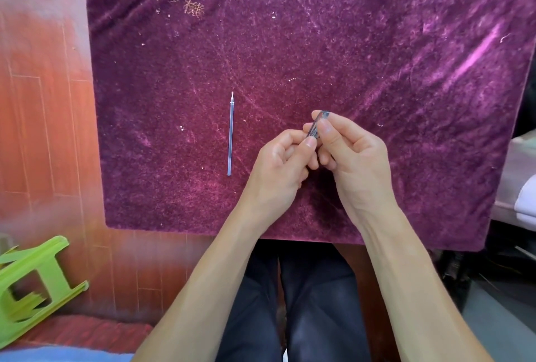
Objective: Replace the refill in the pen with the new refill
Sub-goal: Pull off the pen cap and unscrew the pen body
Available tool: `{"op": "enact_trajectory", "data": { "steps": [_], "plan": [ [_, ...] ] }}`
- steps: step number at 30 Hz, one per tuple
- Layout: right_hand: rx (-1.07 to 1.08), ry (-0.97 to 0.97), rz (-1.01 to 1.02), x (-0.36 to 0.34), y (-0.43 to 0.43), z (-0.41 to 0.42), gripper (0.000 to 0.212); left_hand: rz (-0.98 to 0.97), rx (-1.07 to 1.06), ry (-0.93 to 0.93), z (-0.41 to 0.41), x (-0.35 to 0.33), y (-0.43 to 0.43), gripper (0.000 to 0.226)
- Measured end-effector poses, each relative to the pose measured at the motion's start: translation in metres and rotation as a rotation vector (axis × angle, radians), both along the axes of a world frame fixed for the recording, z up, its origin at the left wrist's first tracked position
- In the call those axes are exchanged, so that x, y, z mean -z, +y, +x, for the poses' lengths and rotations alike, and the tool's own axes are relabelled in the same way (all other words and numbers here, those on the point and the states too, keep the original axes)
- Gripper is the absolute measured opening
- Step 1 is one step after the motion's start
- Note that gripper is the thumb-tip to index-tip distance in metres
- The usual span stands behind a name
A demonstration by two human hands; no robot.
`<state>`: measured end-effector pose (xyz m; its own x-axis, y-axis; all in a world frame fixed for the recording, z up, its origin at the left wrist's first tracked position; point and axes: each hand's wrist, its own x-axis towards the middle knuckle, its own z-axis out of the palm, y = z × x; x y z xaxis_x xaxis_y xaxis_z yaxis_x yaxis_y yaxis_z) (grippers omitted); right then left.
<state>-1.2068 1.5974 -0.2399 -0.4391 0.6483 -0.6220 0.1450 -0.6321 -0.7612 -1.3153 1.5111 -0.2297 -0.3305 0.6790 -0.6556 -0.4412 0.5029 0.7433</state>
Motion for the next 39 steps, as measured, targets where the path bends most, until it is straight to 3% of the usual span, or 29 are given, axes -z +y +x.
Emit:
{"op": "enact_trajectory", "data": {
  "steps": [11,25,34,39],
  "plan": [
    [0.104,-0.029,-0.039,0.006,-0.003,-0.009,0.017,-0.029,-0.003,0.17,0.007,0.0,0.014,0.038],
    [0.26,-0.046,-0.032,0.003,-0.007,-0.029,0.015,-0.036,0.086,0.405,0.004,0.001,0.026,0.044],
    [0.252,-0.015,-0.056,0.002,-0.004,-0.032,0.013,-0.047,0.073,0.417,0.007,0.006,0.023,0.036],
    [0.17,-0.015,-0.098,0.0,0.007,-0.026,0.012,-0.019,0.076,0.33,0.003,0.002,0.02,0.035]
  ]
}}
